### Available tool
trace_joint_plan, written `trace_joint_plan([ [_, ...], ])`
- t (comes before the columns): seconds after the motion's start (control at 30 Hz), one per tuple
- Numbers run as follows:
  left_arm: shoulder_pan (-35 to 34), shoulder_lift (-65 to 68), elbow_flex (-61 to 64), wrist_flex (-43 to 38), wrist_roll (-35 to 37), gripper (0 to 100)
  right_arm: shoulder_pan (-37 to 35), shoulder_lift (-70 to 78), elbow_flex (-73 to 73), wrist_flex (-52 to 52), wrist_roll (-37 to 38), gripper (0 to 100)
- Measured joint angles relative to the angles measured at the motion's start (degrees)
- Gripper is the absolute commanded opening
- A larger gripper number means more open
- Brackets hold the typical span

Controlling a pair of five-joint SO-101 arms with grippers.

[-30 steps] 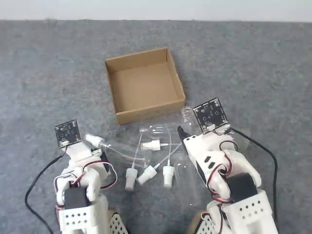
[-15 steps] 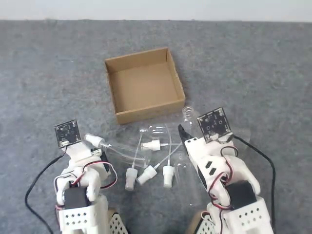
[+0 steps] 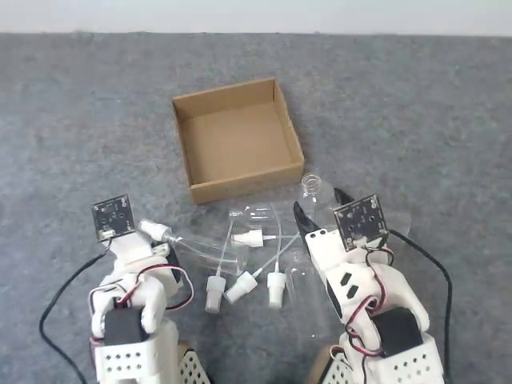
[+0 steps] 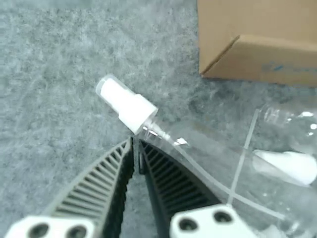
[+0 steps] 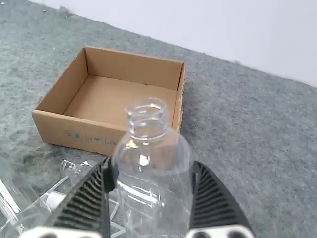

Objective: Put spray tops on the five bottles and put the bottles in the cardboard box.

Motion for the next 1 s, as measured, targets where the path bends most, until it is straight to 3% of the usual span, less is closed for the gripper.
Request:
trace_joint_plan([
  [0.47, -0.09, 0.0, -20.75, 6.42, 0.0, 1, 0.0, -0.09, 0.53, 0.0, 0.0, 0.6],
  [1.0, -0.09, 0.0, -35.25, 9.41, -0.26, 1, 0.0, -0.09, 1.14, 0.0, 0.0, 0.6],
])
